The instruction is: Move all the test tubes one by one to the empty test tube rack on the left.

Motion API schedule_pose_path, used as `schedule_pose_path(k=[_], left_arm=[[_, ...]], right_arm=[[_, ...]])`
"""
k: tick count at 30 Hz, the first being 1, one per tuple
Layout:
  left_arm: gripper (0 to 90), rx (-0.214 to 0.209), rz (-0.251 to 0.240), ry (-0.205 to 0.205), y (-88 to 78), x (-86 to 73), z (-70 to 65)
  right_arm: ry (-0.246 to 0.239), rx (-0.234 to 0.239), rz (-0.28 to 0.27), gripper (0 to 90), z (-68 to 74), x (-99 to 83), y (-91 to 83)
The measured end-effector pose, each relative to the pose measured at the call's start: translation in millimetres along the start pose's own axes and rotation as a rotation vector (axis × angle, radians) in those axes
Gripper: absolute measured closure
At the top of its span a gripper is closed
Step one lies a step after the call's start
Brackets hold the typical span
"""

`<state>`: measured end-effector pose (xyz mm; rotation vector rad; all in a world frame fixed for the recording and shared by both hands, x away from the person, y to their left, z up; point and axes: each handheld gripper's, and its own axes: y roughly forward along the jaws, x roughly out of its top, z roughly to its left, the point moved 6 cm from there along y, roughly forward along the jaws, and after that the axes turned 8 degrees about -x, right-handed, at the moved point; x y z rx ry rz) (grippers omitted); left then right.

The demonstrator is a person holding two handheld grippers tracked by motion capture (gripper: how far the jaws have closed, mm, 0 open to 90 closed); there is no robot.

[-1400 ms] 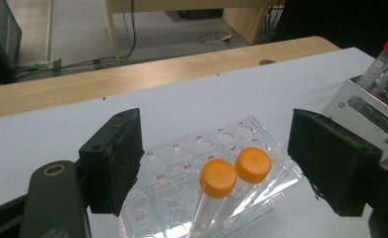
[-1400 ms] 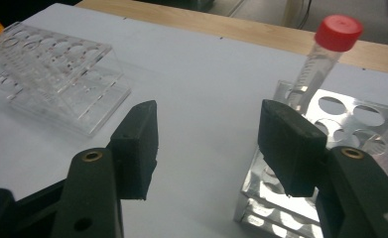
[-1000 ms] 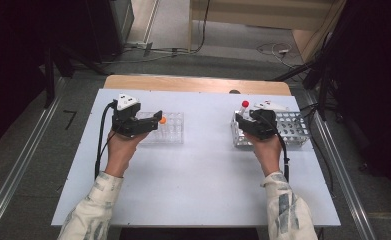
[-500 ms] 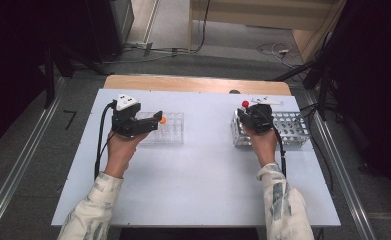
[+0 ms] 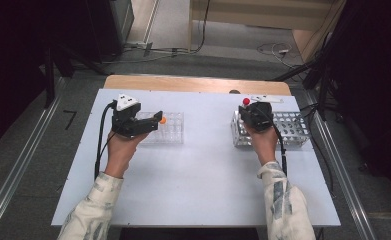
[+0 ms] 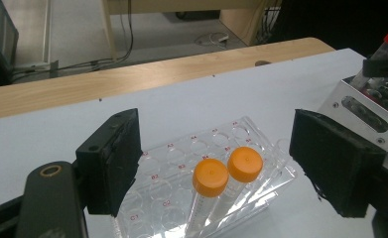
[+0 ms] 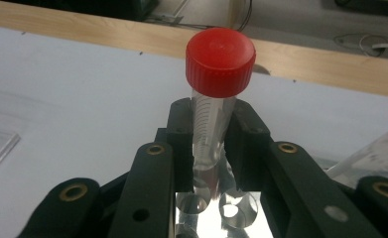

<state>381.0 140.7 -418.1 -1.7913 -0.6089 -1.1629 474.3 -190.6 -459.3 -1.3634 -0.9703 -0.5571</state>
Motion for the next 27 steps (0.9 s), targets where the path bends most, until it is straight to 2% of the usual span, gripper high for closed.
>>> schedule_pose_path(k=[7, 11, 15, 24, 27], left_arm=[[20.7, 0.000, 0.000, -0.002, -0.4, 0.0, 0.1], [20.7, -0.003, 0.001, 0.003, -0.6, 0.0, -0.6], [20.7, -0.003, -0.001, 0.004, 0.0, 0.1, -2.1], [20.7, -0.008, 0.001, 0.009, -0.2, 0.0, -4.5], [20.7, -0.032, -0.002, 0.001, 0.2, -0.2, -8.3]], right_arm=[[-0.026, -0.021, -0.048, 71.7, -2.3, 21.2, -19.7], [-0.037, -0.021, -0.062, 71.8, -4.0, 26.1, -29.2], [-0.041, -0.003, -0.070, 71.8, -1.8, 27.5, -37.6], [-0.102, 0.082, -0.079, 71.7, 25.9, 26.0, -54.4], [-0.124, 0.123, -0.077, 71.7, 40.3, 22.1, -59.3]])
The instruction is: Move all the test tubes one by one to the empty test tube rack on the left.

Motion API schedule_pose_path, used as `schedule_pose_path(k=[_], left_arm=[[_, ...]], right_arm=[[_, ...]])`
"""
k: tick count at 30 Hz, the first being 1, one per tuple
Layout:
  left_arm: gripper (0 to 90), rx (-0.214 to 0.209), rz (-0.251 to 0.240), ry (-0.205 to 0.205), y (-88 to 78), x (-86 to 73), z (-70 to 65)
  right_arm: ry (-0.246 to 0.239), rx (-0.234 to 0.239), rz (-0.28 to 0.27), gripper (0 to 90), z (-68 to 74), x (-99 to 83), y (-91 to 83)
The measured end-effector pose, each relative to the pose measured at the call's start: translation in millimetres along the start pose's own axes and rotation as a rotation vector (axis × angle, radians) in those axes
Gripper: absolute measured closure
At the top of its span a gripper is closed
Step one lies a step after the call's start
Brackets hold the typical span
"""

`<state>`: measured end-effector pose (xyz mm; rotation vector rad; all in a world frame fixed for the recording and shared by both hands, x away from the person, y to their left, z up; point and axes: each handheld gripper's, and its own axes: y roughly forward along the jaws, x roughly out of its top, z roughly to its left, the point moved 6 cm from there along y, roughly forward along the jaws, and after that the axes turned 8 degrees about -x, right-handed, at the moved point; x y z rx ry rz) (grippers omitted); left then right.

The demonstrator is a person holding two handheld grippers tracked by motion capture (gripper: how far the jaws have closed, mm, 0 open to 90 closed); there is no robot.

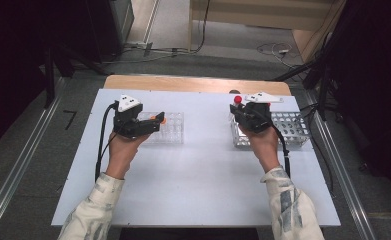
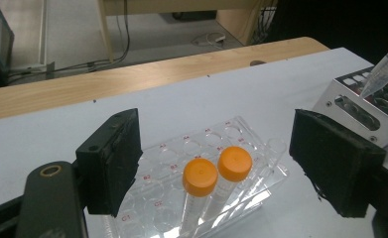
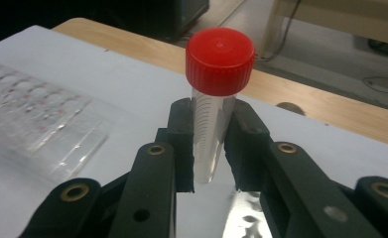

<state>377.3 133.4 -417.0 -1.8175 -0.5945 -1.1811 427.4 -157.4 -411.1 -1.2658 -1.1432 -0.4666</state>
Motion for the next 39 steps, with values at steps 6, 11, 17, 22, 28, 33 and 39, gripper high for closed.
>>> schedule_pose_path(k=[6, 11, 17, 22, 28, 33, 39], left_arm=[[20.7, -0.042, -0.006, 0.019, 0.3, 1.8, -15.6], [20.9, -0.071, -0.006, 0.034, 0.8, 2.2, -26.7], [21.0, -0.108, 0.007, 0.047, 4.8, -0.5, -39.1], [24.4, -0.180, 0.027, 0.066, 8.2, -3.8, -55.8], [43.0, -0.256, 0.062, 0.108, 11.9, -9.9, -69.9], [62.2, -0.286, 0.088, 0.132, 13.3, -13.5, -73.5], [69.8, -0.286, 0.100, 0.147, 13.9, -14.9, -74.2]], right_arm=[[-0.052, 0.085, 0.015, 71.7, 35.4, -8.3, -2.7], [-0.071, 0.192, 0.033, 71.7, 65.9, -16.7, -5.0], [-0.115, 0.261, 0.065, 71.7, 98.0, -27.9, -1.5], [-0.128, 0.303, 0.079, 71.7, 118.1, -32.2, 2.8], [-0.143, 0.342, 0.083, 71.7, 137.8, -32.7, 2.1], [-0.146, 0.351, 0.084, 71.7, 141.2, -31.6, 1.9], [-0.153, 0.354, 0.083, 71.7, 142.6, -32.3, 2.7]])
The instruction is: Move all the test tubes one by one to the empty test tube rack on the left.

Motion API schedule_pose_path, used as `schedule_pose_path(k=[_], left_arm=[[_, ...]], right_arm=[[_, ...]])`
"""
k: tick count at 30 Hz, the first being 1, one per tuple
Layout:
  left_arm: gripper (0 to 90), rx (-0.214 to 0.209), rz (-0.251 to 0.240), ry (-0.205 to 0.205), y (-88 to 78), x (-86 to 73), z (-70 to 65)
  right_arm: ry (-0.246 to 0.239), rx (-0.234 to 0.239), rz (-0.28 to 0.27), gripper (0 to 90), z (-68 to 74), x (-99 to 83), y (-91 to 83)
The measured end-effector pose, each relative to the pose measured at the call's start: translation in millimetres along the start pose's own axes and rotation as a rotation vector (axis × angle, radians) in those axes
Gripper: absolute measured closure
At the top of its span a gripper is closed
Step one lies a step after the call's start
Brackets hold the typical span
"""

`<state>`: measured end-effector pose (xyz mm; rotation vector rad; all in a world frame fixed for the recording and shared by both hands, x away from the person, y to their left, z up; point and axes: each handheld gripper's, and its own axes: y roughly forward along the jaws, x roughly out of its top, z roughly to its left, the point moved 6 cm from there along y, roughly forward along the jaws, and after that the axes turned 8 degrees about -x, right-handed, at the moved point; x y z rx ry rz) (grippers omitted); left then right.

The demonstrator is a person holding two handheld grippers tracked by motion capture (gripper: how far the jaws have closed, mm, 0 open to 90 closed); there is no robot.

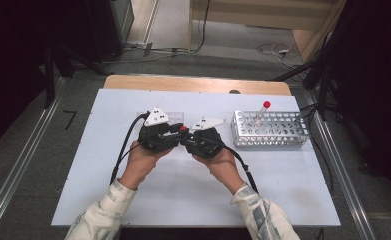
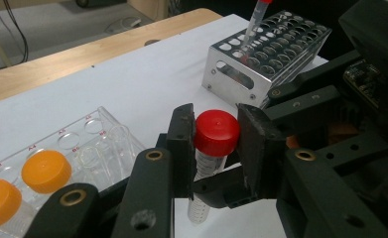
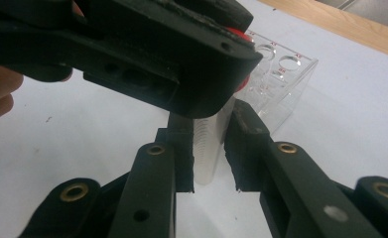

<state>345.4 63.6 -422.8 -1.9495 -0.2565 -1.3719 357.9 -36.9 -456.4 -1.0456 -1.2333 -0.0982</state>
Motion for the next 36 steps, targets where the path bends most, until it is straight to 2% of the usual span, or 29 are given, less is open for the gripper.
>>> schedule_pose_path(k=[3, 6, 10, 23, 36], left_arm=[[70.3, 0.000, -0.003, -0.004, -1.4, 0.5, 1.1], [70.3, 0.005, -0.012, -0.013, -5.9, 2.0, 4.3], [70.3, 0.017, -0.025, -0.032, -14.1, 3.3, 10.7], [70.3, 0.052, -0.065, -0.077, -41.3, 7.3, 27.7], [70.3, 0.095, -0.086, -0.101, -60.8, 7.9, 41.8]], right_arm=[[0.003, 0.002, 0.001, 68.8, 0.9, -0.1, -0.6], [-0.002, 0.035, -0.002, 57.4, 1.4, -0.2, -2.4], [0.003, 0.039, 0.000, 48.1, -2.3, -4.1, -5.1], [0.033, 0.012, -0.008, 46.0, -20.5, -24.3, -17.8], [0.044, -0.008, -0.014, 42.3, -27.1, -28.9, -23.1]])
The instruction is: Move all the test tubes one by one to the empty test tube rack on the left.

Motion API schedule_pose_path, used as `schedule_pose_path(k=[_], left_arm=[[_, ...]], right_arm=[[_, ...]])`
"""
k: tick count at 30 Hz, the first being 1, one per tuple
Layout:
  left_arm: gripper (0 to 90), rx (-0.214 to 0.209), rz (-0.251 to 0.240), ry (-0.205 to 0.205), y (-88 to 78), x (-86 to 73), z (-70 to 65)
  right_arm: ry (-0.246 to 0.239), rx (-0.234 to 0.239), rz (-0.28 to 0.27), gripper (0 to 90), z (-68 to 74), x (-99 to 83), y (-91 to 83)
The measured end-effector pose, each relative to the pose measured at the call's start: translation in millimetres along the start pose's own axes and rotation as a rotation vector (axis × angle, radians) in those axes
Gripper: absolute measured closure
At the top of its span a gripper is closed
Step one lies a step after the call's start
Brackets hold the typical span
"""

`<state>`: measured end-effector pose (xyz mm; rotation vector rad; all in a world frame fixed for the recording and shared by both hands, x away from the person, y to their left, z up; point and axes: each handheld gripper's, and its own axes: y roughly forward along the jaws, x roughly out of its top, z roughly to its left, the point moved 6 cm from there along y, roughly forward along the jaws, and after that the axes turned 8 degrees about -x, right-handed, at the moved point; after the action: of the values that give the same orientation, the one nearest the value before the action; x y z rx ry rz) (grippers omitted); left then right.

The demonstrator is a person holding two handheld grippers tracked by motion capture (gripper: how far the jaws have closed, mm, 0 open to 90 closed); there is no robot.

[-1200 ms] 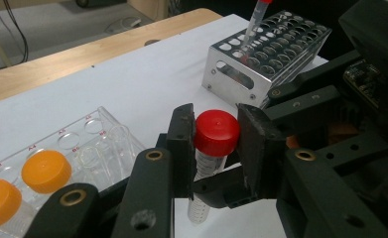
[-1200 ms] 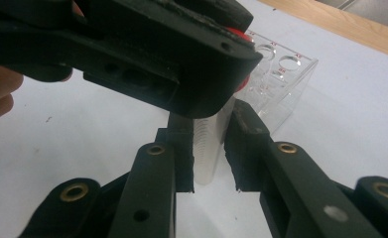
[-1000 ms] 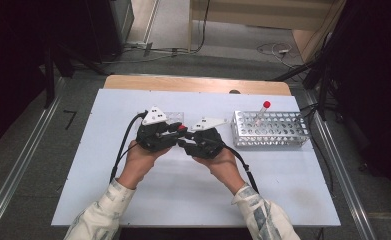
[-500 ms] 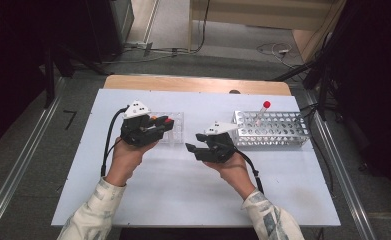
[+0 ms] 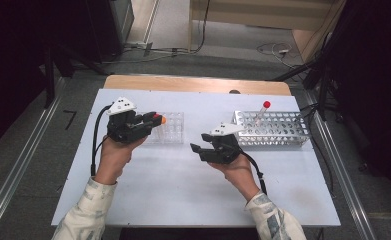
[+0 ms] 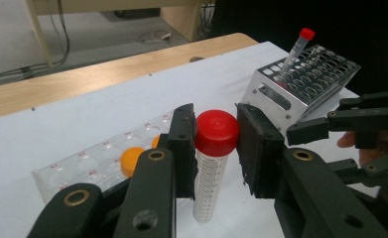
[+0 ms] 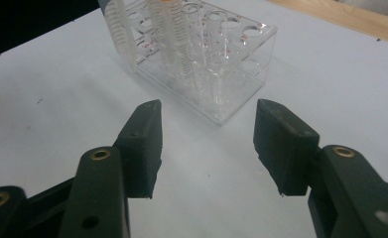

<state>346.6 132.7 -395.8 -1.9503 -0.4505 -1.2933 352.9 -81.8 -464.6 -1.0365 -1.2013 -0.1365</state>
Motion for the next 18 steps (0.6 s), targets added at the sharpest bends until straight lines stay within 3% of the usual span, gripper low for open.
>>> schedule_pose_path(k=[5, 18], left_arm=[[70.3, 0.023, -0.011, -0.004, -6.0, 1.8, 6.0], [70.3, 0.075, -0.041, -0.007, -16.1, 7.1, 18.4]], right_arm=[[0.010, -0.016, 0.019, 35.5, -4.5, -2.9, 0.9], [0.026, -0.024, 0.019, 34.1, -9.3, -3.8, -2.3]])
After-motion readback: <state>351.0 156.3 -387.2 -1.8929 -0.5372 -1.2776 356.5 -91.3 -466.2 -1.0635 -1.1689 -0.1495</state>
